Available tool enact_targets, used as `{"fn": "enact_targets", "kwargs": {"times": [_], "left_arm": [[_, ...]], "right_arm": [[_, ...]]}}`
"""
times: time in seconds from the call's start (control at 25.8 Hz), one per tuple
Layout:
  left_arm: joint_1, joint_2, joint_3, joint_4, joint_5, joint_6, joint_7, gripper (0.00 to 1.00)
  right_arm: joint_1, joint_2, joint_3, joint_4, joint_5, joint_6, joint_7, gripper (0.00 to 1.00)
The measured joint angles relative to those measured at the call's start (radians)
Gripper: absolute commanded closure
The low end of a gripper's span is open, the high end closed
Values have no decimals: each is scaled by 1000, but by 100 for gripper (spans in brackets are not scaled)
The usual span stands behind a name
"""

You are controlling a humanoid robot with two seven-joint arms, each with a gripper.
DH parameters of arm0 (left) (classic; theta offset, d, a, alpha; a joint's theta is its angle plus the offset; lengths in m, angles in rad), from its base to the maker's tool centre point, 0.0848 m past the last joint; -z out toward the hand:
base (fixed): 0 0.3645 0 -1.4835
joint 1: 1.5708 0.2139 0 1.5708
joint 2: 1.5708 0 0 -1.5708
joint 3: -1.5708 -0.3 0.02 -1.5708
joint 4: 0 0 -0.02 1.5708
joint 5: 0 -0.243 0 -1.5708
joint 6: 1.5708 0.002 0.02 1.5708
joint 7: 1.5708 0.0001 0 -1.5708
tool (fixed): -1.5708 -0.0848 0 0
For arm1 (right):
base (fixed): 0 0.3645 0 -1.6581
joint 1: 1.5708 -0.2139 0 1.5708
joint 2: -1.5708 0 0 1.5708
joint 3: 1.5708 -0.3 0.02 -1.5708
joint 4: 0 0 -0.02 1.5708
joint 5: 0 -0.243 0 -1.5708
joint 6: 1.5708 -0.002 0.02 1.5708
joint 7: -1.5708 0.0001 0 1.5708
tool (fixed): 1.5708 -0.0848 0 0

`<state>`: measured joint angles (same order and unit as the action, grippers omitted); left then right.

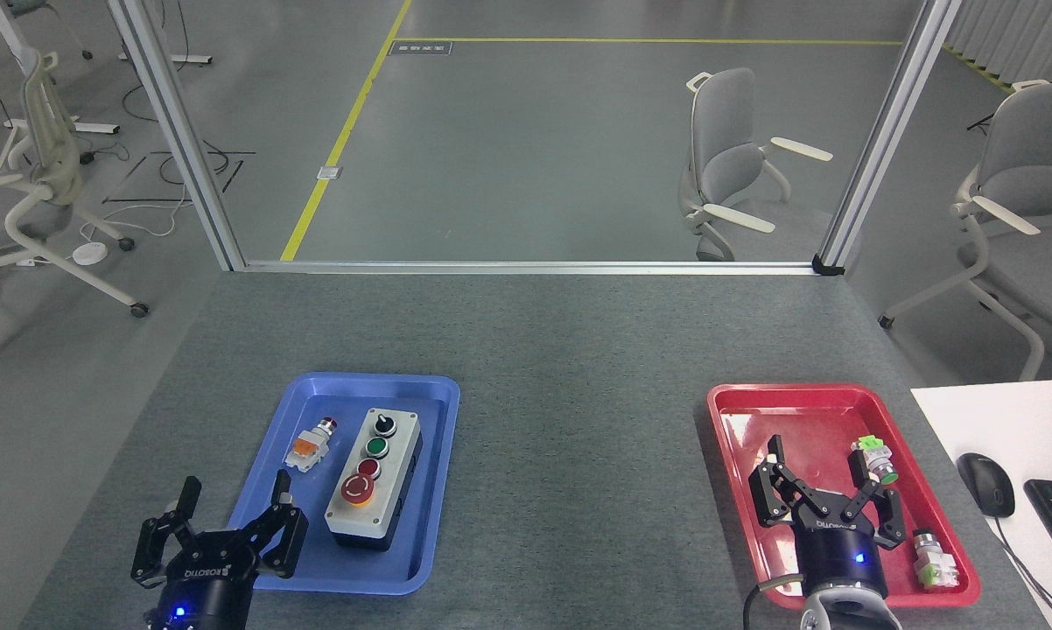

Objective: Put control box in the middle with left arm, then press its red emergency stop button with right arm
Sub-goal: 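Move the open left gripper toward the grey control box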

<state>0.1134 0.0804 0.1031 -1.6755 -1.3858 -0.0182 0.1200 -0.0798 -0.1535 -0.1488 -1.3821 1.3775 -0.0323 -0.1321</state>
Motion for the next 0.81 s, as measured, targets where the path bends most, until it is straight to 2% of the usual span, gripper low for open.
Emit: {"fn": "enact_targets", "kwargs": {"times": [0.62, 0.81], "left_arm": [[19, -12, -8, -26, 31, -12, 63, 1], [47, -24, -52, -19, 9, -5, 65, 1]], "right_arm": [[1, 1, 0, 0, 0, -10, -3, 1], [0, 2, 0, -1, 0, -10, -3, 1]]}}
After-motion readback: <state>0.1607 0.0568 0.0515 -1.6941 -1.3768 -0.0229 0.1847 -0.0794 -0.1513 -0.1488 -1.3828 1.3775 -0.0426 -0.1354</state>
